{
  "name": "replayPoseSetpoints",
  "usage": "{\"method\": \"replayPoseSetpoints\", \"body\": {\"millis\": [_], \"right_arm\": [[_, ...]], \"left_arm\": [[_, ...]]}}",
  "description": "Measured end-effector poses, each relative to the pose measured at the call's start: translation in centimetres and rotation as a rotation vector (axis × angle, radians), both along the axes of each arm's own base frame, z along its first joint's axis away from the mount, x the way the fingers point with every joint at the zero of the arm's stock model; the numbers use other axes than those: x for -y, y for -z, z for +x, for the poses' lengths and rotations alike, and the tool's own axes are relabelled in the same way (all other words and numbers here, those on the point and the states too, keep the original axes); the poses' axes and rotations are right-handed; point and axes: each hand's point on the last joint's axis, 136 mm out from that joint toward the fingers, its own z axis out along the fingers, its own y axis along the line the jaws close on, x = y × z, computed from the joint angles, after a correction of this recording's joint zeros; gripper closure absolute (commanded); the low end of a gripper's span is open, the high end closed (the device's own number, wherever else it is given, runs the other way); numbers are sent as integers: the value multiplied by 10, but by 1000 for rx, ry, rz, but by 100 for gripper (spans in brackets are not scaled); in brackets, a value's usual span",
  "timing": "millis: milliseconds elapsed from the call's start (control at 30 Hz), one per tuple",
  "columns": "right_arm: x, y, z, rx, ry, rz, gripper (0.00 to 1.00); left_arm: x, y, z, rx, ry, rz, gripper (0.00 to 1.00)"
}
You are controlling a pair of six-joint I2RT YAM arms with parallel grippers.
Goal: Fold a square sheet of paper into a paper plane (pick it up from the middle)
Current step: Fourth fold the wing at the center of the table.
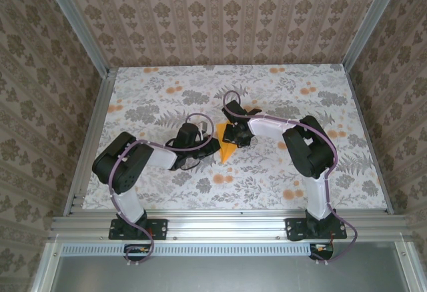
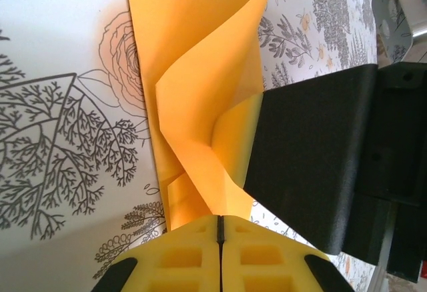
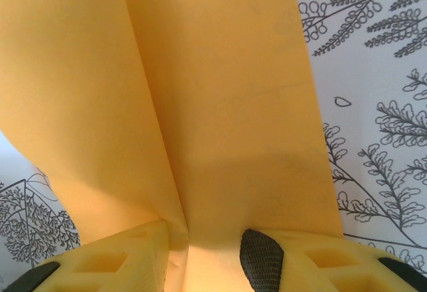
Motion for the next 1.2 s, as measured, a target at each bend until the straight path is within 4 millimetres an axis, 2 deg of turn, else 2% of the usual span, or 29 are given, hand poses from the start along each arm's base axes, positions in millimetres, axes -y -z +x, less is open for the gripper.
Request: {"method": "replayPoseSetpoints", "body": {"millis": [600,1000,1200], "right_arm": [[0,0,0,0,0,0,56],[0,0,0,0,6,2,55],[-2,0,1,2,13,11,50]], "left_arm": [[9,-9,-5,34,19,-39,94],[6,3,-10,-21,27,-2,95],[5,10,-10,-44,22,22,96]]}}
